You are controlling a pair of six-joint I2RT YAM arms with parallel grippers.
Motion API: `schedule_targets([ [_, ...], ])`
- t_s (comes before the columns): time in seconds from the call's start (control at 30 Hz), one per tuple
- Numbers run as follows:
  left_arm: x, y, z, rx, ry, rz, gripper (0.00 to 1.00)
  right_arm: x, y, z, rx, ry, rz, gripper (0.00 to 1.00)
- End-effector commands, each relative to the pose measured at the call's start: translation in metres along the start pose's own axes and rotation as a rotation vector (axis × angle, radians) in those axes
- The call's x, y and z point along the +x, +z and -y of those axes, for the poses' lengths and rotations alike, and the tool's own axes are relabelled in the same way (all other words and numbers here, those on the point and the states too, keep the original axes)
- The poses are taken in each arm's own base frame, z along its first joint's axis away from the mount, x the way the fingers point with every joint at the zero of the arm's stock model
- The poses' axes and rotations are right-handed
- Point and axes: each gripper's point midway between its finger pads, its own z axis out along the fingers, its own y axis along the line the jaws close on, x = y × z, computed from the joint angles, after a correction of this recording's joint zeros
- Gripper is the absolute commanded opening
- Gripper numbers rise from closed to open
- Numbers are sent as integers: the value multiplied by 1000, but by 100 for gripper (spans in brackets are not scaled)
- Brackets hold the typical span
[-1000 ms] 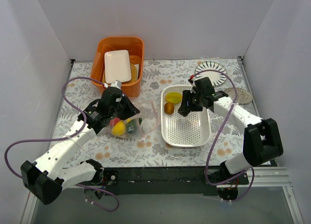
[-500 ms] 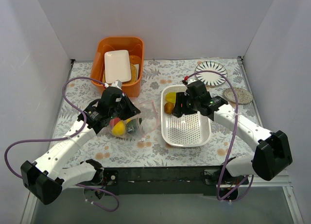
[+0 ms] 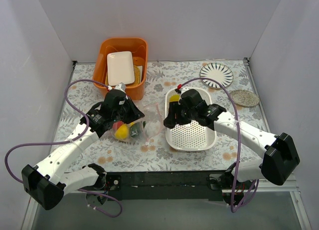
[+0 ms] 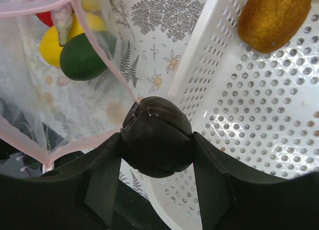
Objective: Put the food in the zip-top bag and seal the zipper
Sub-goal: Place the fake fruit in the zipper food storage bag.
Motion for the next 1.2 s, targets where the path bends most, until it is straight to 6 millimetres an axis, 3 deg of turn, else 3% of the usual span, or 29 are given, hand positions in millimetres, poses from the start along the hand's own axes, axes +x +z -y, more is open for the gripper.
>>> schedule_targets([
  [0.0,4,3,2,21,10,-13,0,-39,-14,-46,-124,-22,111,36],
  [0.23,5,5,6,34,8,-25,0,-35,-4,-85,-219,-70,76,37],
  [0.5,4,5,10,41,13,-28,0,-22,27,-96,-225,-72,23,37],
  [0.73,2,3,9,40,9,-19,0,-32,40,-105,-237,-84,34,42],
  [0.83,0,1,11,44,8,-14,0,-38,45,-107,-233,-88,43,48],
  [1.0,-4,-2,14,43,11,-1,0,-43,47,-110,-238,-94,59,70],
  [1.17,-4,-3,11,32,12,3,0,-43,39,-85,-143,-88,118,84],
])
